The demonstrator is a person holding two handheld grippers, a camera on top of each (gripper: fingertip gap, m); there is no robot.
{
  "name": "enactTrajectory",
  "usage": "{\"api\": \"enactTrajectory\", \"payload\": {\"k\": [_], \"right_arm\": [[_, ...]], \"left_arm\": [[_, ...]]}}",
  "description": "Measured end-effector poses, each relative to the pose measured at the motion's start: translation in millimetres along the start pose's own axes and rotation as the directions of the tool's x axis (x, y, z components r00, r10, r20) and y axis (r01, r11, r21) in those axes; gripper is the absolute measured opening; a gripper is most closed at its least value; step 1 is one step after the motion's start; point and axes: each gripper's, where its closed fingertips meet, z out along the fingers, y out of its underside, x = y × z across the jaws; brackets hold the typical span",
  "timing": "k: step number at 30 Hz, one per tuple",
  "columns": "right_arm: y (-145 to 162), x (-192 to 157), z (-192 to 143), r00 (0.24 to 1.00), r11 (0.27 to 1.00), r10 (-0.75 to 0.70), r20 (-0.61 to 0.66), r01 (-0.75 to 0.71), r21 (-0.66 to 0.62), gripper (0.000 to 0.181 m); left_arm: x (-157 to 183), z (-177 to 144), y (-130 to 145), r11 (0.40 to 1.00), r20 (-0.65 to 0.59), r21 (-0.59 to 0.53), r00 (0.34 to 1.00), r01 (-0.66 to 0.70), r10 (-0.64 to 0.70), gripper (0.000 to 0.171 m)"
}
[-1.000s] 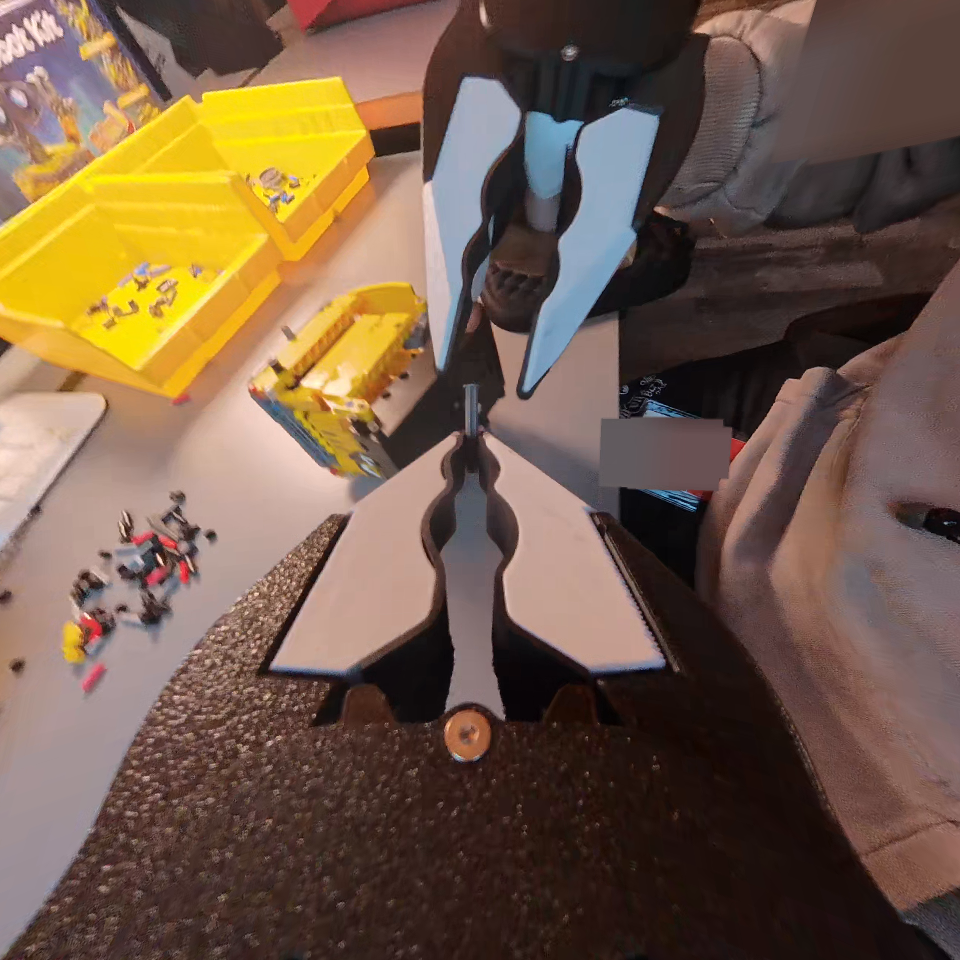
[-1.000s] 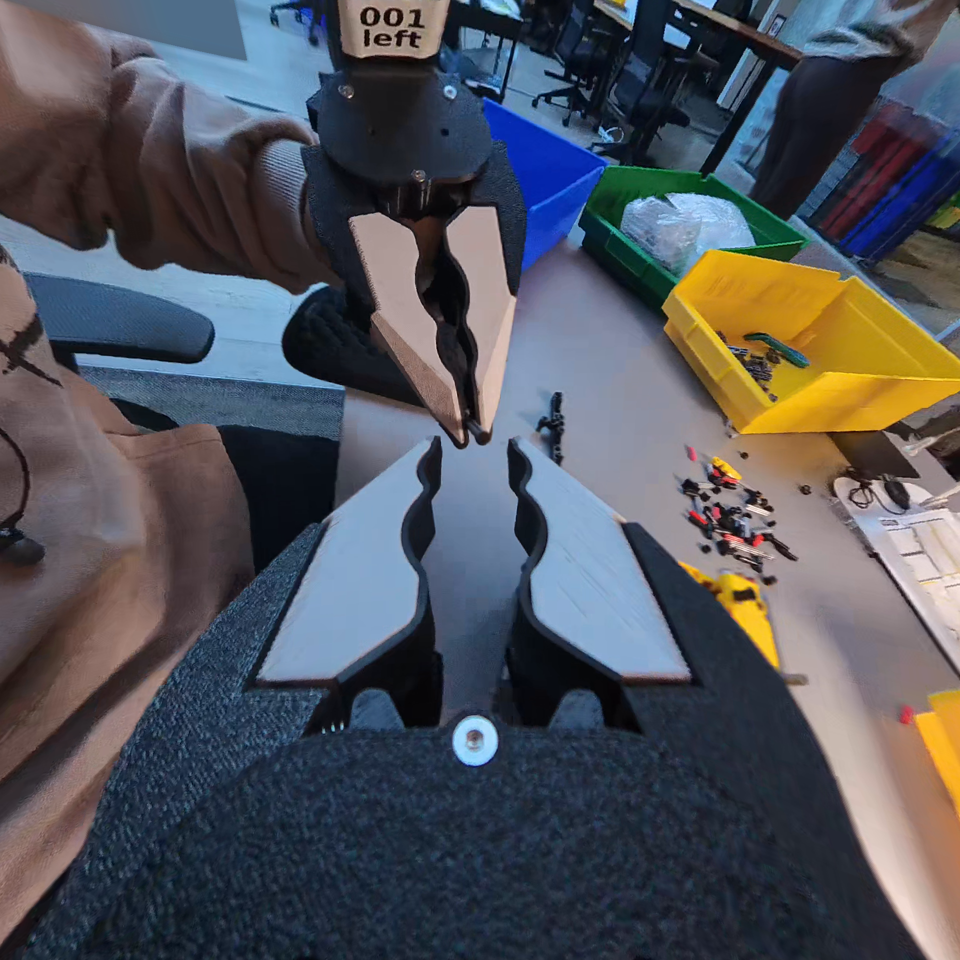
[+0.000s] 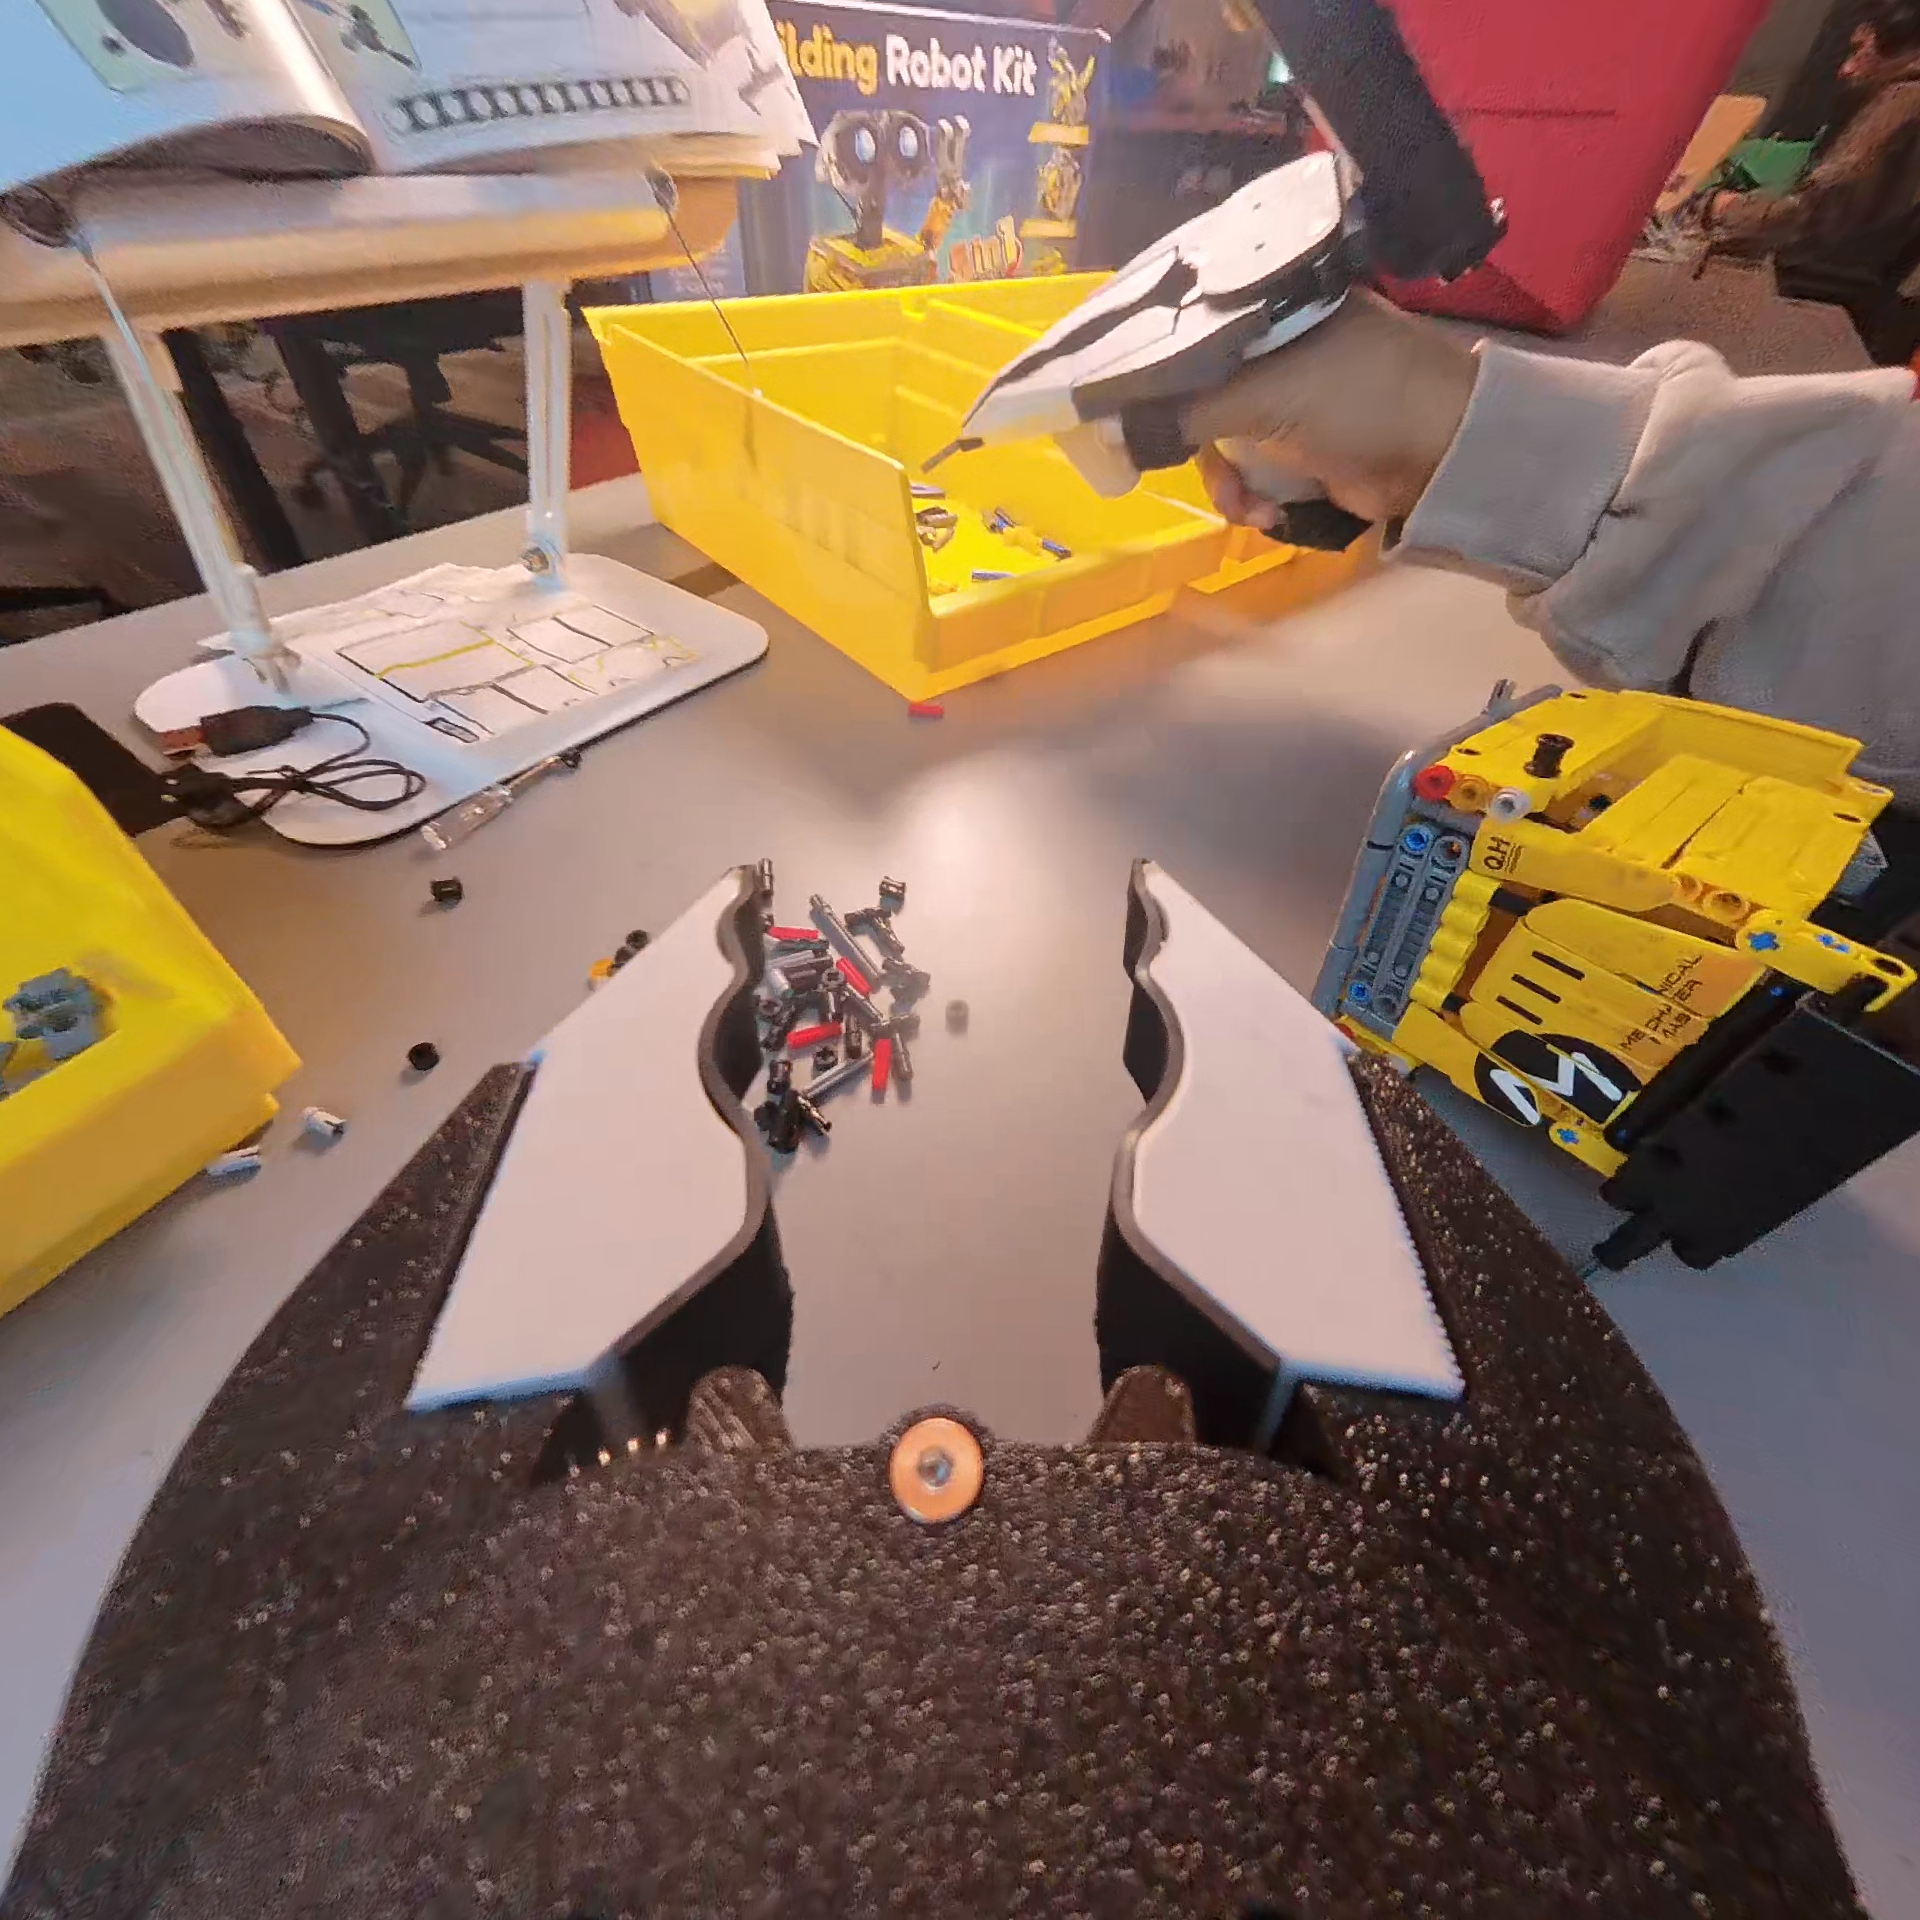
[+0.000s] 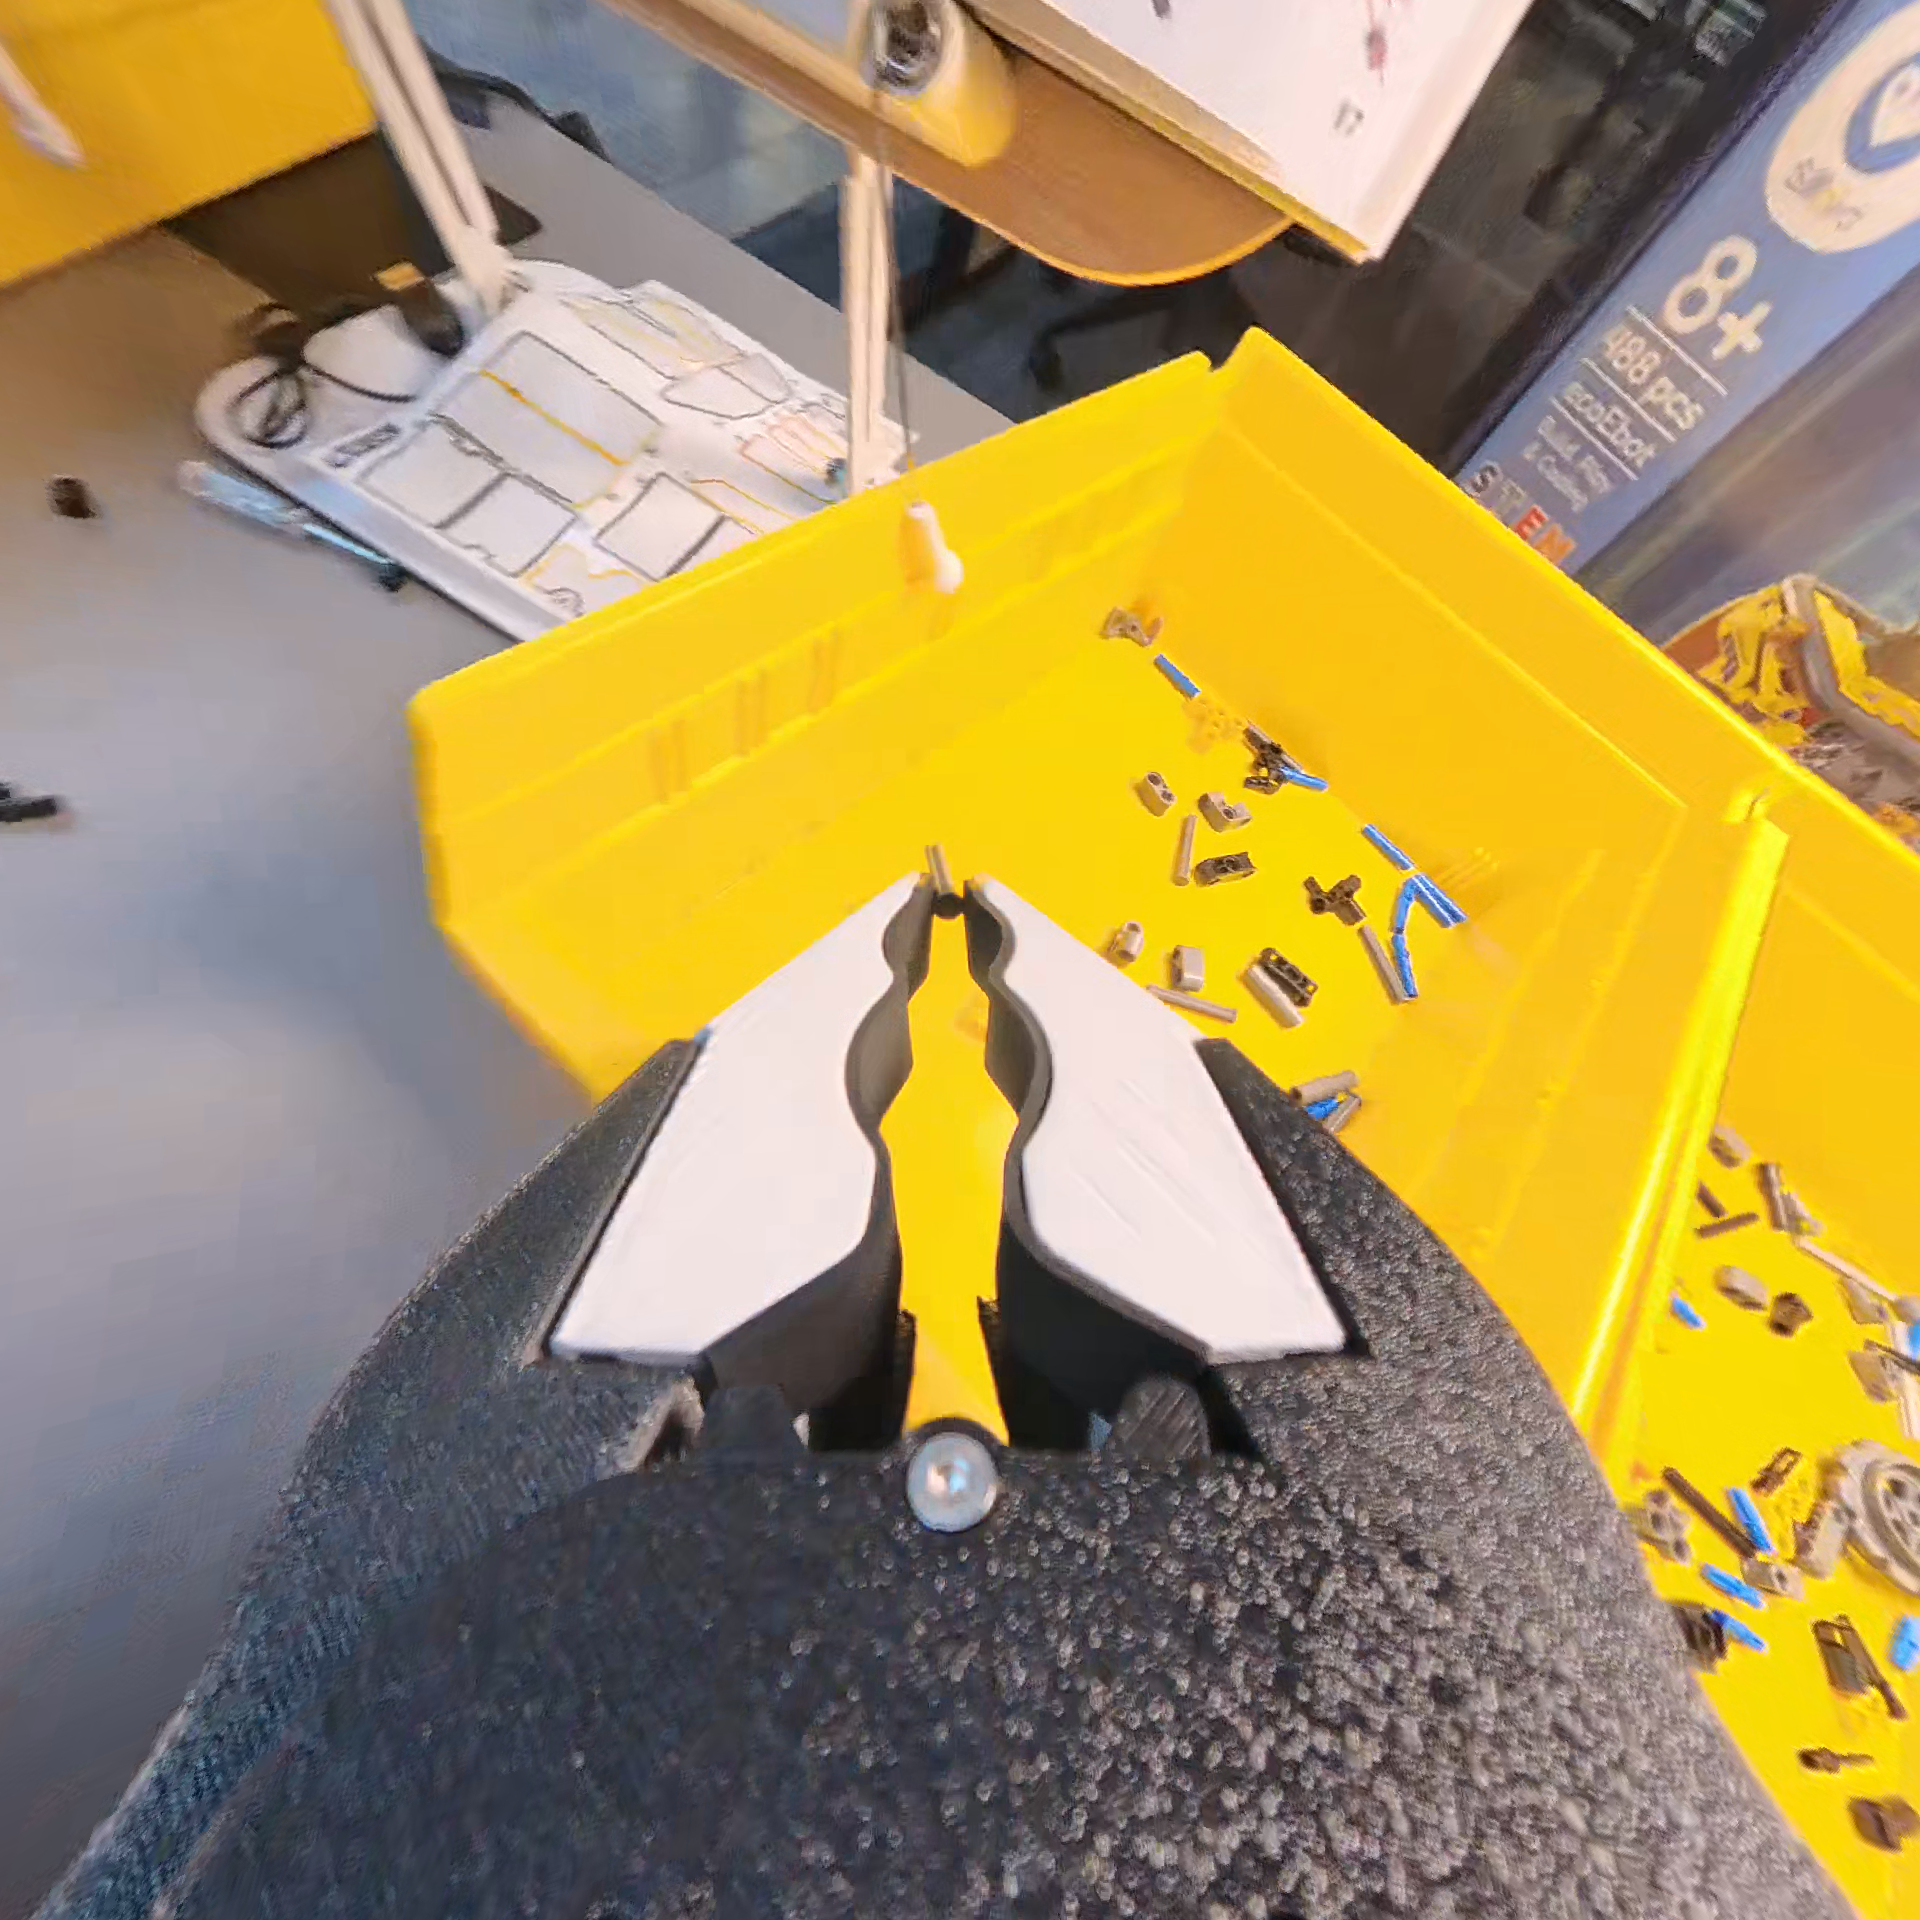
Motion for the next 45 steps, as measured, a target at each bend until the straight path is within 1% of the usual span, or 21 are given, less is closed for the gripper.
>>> {"api": "enactTrajectory", "payload": {"k": [4,6,8,11,13,14,16,17,19,21,23,25,29,32,34,36,38,39,42,44,45], "right_arm": [[3.7,18.9,29.1,0.995,0.998,0.048,-0.086,-0.052,-0.041,0.004],[6.6,27.4,34.7,0.992,0.997,0.064,-0.113,-0.069,-0.046,0.011],[7.1,32.5,33.1,0.990,0.997,0.066,-0.127,-0.071,-0.036,0.016],[-4.6,29.6,16.5,0.993,0.997,0.064,-0.097,-0.060,0.044,0.017],[-18.1,20.0,-4.4,0.998,0.990,0.042,-0.045,-0.035,0.133,0.017],[-23.7,10.9,-16.8,1.000,0.985,0.022,0.003,-0.022,0.173,0.018],[-31.0,-16.8,-45.9,0.988,0.970,-0.014,0.151,-0.023,0.240,0.017],[-31.9,-34.3,-62.7,0.970,0.964,-0.038,0.241,-0.029,0.265,0.018],[-30.6,-73.9,-103.0,0.899,0.947,-0.096,0.427,-0.049,0.317,0.017],[-27.4,-109.1,-146.5,0.814,0.921,-0.147,0.562,-0.094,0.377,0.018],[-21.9,-137.3,-183.6,0.739,0.898,-0.180,0.650,-0.146,0.414,0.018],[-14.4,-158.6,-209.5,0.685,0.886,-0.203,0.700,-0.177,0.429,0.020],[6.1,-186.3,-228.7,0.624,0.915,-0.196,0.756,-0.161,0.370,0.041],[24.0,-204.0,-238.0,0.592,0.935,-0.247,0.767,-0.061,0.349,0.042],[33.8,-215.4,-245.8,0.567,0.939,-0.289,0.771,0.012,0.343,0.041],[42.8,-227.5,-253.2,0.537,0.942,-0.317,0.781,0.082,0.326,0.039],[46.9,-238.8,-262.6,0.520,0.937,-0.340,0.784,0.119,0.327,0.027],[48.1,-242.2,-265.3,0.525,0.936,-0.345,0.778,0.131,0.327,0.025],[49.7,-246.6,-272.1,0.548,0.938,-0.340,0.764,0.139,0.318,0.033],[48.0,-242.5,-274.5,0.576,0.943,-0.322,0.751,0.121,0.311,0.034],[49.6,-241.6,-276.7,0.577,0.948,-0.307,0.757,0.117,0.295,0.034]], "left_arm": [[0.9,-6.7,-5.5,1.000,0.011,0.021,1.000,0.015,-0.015,0.066],[-0.8,-9.3,-7.4,0.999,0.021,0.033,1.000,0.013,-0.014,0.065],[-3.3,-11.0,-9.4,0.999,0.028,0.046,1.000,0.010,-0.011,0.064],[-9.7,-13.1,-13.2,0.996,0.057,0.088,0.998,-0.011,0.006,0.063],[-13.1,-13.1,-12.1,0.996,0.068,0.092,0.998,-0.009,0.003,0.063],[-13.7,-13.0,-11.8,0.996,0.066,0.094,0.998,-0.003,-0.003,0.062],[-13.4,-13.8,-13.2,0.994,0.061,0.106,0.998,0.004,-0.011,0.061],[-13.5,-14.1,-13.8,0.994,0.062,0.108,0.998,0.001,-0.008,0.060],[-14.1,-14.0,-13.7,0.994,0.066,0.109,0.998,-0.002,-0.005,0.060],[-13.7,-13.4,-13.2,0.994,0.064,0.109,0.998,0.003,-0.010,0.062],[-12.5,-13.4,-14.0,0.994,0.065,0.113,0.998,-0.014,0.006,0.064],[-8.8,-12.9,-15.1,0.992,0.055,0.119,0.998,-0.044,0.038,0.065],[10.0,-8.9,-11.9,0.991,-0.034,0.100,0.995,-0.094,0.098,0.055],[30.2,-8.0,-12.5,0.986,-0.112,0.111,0.984,-0.123,0.135,0.048],[43.5,-8.0,-12.7,0.983,-0.159,0.116,0.974,-0.141,0.159,0.048],[60.2,-8.9,-12.5,0.983,-0.235,0.119,0.958,-0.138,0.163,0.049],[82.2,-12.4,-13.1,0.984,-0.346,0.127,0.925,-0.121,0.159,0.053],[93.3,-14.8,-12.6,0.985,-0.400,0.126,0.903,-0.115,0.157,0.054],[127.2,-25.4,-5.4,0.987,-0.558,0.099,0.815,-0.124,0.159,0.060],[145.5,-30.5,1.9,0.986,-0.623,0.075,0.765,-0.149,0.163,0.064],[153.8,-32.0,5.6,0.984,-0.645,0.066,0.745,-0.166,0.169,0.063]]}}
